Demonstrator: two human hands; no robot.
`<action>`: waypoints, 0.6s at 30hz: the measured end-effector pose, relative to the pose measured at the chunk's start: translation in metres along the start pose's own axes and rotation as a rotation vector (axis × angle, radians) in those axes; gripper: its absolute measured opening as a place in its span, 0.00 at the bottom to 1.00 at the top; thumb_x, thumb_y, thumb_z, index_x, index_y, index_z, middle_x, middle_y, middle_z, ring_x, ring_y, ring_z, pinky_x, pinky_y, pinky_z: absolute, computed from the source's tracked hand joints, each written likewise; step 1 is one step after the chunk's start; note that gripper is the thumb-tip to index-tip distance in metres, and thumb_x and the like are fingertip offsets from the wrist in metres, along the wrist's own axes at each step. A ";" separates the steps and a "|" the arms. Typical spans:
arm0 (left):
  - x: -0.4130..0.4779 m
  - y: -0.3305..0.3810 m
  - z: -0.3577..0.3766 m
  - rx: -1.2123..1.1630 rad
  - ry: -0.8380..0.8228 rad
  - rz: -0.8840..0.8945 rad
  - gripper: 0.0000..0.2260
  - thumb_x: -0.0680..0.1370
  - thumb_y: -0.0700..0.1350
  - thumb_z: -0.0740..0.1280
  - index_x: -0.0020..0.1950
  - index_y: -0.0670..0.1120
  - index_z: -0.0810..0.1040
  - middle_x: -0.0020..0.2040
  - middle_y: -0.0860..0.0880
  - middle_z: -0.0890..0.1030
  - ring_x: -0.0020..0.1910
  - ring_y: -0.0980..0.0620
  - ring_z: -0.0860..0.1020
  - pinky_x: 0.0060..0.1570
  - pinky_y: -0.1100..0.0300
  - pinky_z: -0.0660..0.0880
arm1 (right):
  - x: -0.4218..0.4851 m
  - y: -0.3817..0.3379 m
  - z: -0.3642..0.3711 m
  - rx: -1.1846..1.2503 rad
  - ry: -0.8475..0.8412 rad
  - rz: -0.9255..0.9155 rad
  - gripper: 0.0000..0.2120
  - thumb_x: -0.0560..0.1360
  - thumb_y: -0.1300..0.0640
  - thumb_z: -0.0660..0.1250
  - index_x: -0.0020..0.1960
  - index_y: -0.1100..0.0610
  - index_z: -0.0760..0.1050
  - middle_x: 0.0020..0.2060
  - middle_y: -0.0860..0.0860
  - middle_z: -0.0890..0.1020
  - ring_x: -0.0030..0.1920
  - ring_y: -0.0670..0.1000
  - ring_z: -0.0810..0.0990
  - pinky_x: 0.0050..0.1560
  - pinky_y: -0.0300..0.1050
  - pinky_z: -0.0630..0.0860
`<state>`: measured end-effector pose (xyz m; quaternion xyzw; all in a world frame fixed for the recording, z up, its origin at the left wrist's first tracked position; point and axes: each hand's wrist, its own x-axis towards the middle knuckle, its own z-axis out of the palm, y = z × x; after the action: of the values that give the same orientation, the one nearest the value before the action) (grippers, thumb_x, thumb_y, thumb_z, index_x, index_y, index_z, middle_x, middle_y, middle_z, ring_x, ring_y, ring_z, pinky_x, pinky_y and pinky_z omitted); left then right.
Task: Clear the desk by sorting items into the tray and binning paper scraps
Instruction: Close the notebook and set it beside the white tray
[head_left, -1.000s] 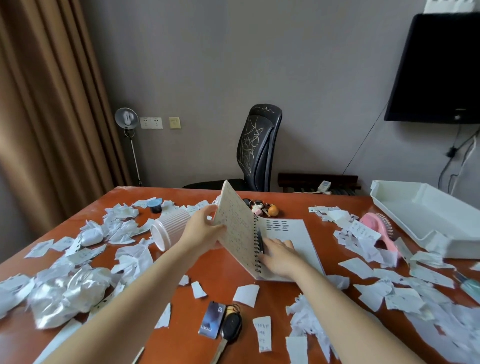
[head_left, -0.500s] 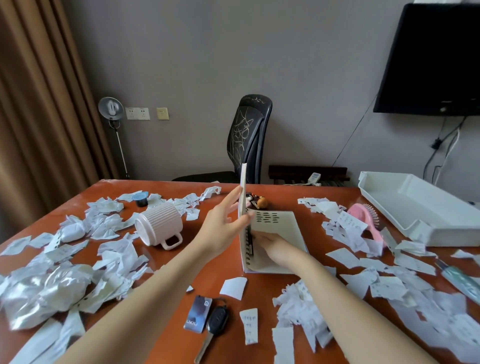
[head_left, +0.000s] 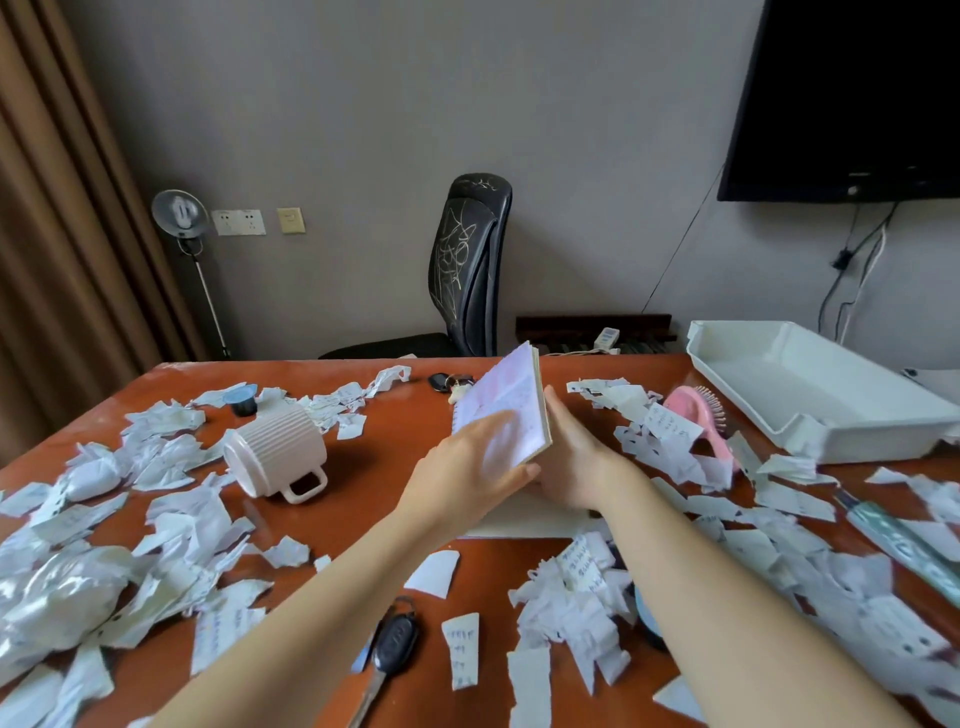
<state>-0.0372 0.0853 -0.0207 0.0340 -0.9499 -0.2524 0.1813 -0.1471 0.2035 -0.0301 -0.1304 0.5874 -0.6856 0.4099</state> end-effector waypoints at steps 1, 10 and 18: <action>-0.001 0.002 0.004 0.083 -0.029 0.028 0.26 0.75 0.61 0.62 0.72 0.58 0.63 0.71 0.57 0.70 0.66 0.52 0.72 0.59 0.57 0.72 | 0.000 0.000 -0.004 0.017 0.032 -0.007 0.37 0.75 0.30 0.41 0.67 0.53 0.71 0.63 0.56 0.77 0.64 0.57 0.74 0.69 0.53 0.66; -0.003 0.001 0.016 0.310 -0.238 0.164 0.22 0.77 0.61 0.58 0.68 0.51 0.69 0.66 0.54 0.73 0.63 0.51 0.74 0.56 0.54 0.75 | 0.005 0.006 -0.027 -0.369 0.465 0.081 0.22 0.77 0.46 0.61 0.65 0.60 0.72 0.58 0.59 0.80 0.58 0.60 0.79 0.63 0.58 0.74; 0.001 -0.004 0.012 0.173 -0.314 0.034 0.16 0.81 0.49 0.57 0.66 0.47 0.74 0.66 0.49 0.75 0.64 0.48 0.74 0.61 0.53 0.73 | -0.003 0.005 -0.020 -0.619 0.408 0.058 0.18 0.76 0.60 0.66 0.66 0.61 0.72 0.59 0.56 0.80 0.58 0.54 0.79 0.62 0.51 0.75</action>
<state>-0.0429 0.0871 -0.0317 -0.0066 -0.9851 -0.1689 0.0315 -0.1571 0.2197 -0.0391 -0.0921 0.8400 -0.4754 0.2448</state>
